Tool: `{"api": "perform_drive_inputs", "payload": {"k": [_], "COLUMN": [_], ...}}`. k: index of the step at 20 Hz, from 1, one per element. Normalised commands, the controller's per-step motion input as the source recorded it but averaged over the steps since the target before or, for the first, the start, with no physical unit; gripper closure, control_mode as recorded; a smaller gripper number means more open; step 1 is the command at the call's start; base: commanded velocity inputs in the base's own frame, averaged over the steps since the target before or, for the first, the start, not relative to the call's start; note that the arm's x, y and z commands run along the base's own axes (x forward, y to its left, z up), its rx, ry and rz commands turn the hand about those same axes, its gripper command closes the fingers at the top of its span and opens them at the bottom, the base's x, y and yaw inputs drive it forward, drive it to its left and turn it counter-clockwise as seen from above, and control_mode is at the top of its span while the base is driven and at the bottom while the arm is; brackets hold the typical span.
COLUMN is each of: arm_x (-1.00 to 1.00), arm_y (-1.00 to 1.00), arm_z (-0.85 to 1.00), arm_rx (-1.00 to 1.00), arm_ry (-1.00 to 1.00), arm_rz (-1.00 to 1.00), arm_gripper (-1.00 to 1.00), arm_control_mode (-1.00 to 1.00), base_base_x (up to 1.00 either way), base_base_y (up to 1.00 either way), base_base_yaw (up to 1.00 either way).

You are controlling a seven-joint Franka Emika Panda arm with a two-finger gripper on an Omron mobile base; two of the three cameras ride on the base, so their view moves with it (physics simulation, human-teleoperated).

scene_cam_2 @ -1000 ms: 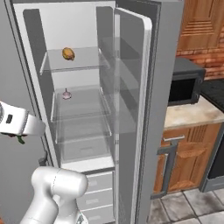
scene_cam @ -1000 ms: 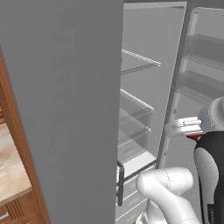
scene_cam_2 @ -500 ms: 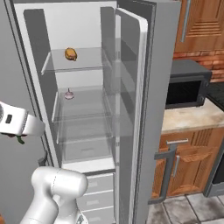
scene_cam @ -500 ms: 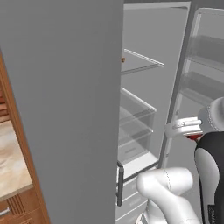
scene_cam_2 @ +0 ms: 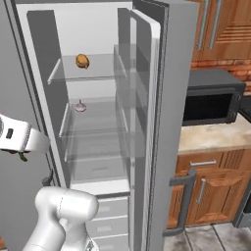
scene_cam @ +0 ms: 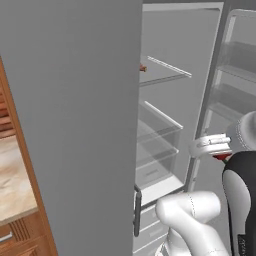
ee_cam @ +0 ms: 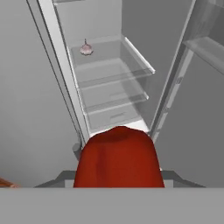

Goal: Transport the chicken drumstick and bell pepper to the fridge. Place the chicken drumstick on the rack containing meat and place the bell pepper on the rack containing the vegetable, ensuring meats and vegetables are on different racks.

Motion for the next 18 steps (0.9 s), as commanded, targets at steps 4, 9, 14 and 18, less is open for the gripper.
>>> {"api": "perform_drive_inputs", "payload": {"k": [4, 9, 14, 18], "arm_x": [0.40, 0.80, 0.89, 0.84], "arm_y": [-0.10, -0.10, 0.00, 0.00], "arm_z": [-0.12, -0.28, -0.26, -0.36], "arm_rx": [0.00, -0.01, -0.01, 0.00], "arm_ry": [0.00, -0.01, 0.00, 0.00], "arm_rz": [0.08, 0.07, 0.00, 0.00], "arm_gripper": [1.00, 1.00, 1.00, 1.00], "arm_control_mode": [-1.00, -1.00, -1.00, -1.00], "base_base_x": [0.39, 0.00, 0.00, 0.00], "base_base_y": [-0.13, 0.00, 0.00, 0.00], "base_base_yaw": [0.09, 0.00, 0.00, 0.00]}}
